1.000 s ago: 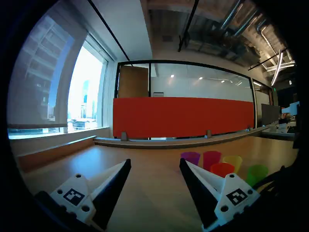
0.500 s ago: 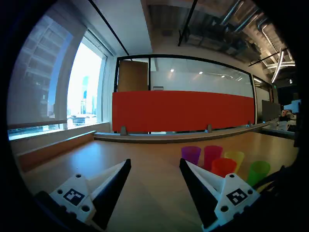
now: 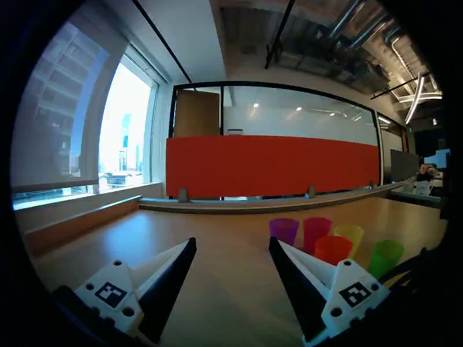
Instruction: Pour water
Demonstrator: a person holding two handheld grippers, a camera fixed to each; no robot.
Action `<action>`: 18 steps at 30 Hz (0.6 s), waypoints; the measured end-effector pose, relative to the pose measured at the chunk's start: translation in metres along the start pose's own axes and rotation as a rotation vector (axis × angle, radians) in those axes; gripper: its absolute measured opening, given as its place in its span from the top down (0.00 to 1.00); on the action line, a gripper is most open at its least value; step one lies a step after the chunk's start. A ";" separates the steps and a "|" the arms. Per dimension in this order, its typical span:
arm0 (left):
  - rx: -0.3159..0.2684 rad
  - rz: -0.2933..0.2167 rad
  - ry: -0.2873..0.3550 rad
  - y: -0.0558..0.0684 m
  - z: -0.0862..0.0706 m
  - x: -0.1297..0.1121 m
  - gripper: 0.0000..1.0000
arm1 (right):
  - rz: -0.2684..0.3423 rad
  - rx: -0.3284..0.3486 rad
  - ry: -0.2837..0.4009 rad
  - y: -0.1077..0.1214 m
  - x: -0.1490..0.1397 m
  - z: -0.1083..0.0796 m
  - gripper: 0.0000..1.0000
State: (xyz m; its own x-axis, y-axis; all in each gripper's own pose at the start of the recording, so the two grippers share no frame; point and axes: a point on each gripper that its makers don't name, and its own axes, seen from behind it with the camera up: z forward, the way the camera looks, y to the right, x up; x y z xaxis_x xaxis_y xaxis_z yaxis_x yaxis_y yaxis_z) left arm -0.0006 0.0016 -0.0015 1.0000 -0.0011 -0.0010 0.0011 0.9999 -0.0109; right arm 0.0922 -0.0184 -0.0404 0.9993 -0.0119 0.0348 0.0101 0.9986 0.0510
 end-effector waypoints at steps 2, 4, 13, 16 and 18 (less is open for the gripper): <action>0.000 0.001 -0.001 0.000 0.000 0.000 0.07 | 0.001 0.001 0.001 0.000 0.000 0.000 0.00; 0.000 0.001 -0.002 0.000 0.000 0.000 0.07 | 0.000 0.004 0.002 0.000 -0.001 0.001 0.00; 0.001 0.001 -0.002 0.000 0.000 0.000 0.07 | -0.023 0.004 0.012 0.001 0.001 0.003 0.00; 0.001 0.001 -0.003 0.000 0.000 0.000 0.07 | -0.032 0.006 0.022 0.003 0.001 0.003 0.00; 0.001 0.001 -0.003 0.000 0.000 0.001 0.07 | -0.038 0.006 0.029 0.004 0.001 0.004 0.00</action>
State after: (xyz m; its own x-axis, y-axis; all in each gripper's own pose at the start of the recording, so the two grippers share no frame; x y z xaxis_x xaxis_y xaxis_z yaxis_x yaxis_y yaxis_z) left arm -0.0001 0.0017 -0.0010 1.0000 -0.0001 0.0016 0.0001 0.9999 -0.0103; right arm 0.0927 -0.0149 -0.0363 0.9988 -0.0478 0.0035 0.0476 0.9972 0.0580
